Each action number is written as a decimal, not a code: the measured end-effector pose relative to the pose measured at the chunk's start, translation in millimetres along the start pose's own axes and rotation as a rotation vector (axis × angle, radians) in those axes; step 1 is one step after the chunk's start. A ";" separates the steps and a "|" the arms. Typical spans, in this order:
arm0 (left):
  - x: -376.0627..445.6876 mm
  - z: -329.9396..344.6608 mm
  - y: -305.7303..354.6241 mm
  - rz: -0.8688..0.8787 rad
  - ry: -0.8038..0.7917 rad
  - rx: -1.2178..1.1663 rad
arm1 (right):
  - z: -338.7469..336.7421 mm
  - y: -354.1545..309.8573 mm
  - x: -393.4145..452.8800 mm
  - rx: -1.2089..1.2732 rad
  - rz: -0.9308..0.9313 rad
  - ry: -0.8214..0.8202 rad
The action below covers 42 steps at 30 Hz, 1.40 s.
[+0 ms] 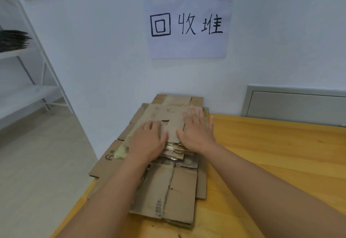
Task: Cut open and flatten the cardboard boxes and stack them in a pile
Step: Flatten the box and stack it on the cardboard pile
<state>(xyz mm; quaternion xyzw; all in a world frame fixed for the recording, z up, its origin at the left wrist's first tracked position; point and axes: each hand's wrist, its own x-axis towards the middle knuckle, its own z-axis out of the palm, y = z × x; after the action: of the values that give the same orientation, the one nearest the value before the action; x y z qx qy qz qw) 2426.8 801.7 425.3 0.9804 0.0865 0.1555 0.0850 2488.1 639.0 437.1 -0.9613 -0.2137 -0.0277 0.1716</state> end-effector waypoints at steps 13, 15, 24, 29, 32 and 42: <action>-2.7 14.6 -6.4 0.046 -0.164 0.042 | 20.2 15.3 22.4 -0.007 -0.071 -0.159; -1.9 10.6 -4.5 0.046 -0.183 0.043 | 18.7 16.1 22.6 0.004 -0.068 -0.165; -2.3 -23.1 19.5 0.043 -0.282 0.179 | -9.5 16.0 6.1 -0.022 -0.111 -0.128; -25.4 -33.2 66.8 0.134 0.007 0.149 | -36.3 47.7 -42.5 0.025 -0.120 0.038; -43.8 -27.9 101.5 0.217 0.123 0.100 | -55.6 85.9 -82.4 -0.042 -0.131 0.077; -101.7 1.4 275.5 0.556 0.179 -0.016 | -111.6 252.6 -219.8 -0.166 0.110 0.087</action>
<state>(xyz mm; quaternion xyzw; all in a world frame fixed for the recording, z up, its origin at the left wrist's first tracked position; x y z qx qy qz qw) 2371.4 514.1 447.8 0.9481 -0.1796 0.2594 0.0391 2397.2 298.0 433.7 -0.9803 -0.1501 -0.0776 0.1019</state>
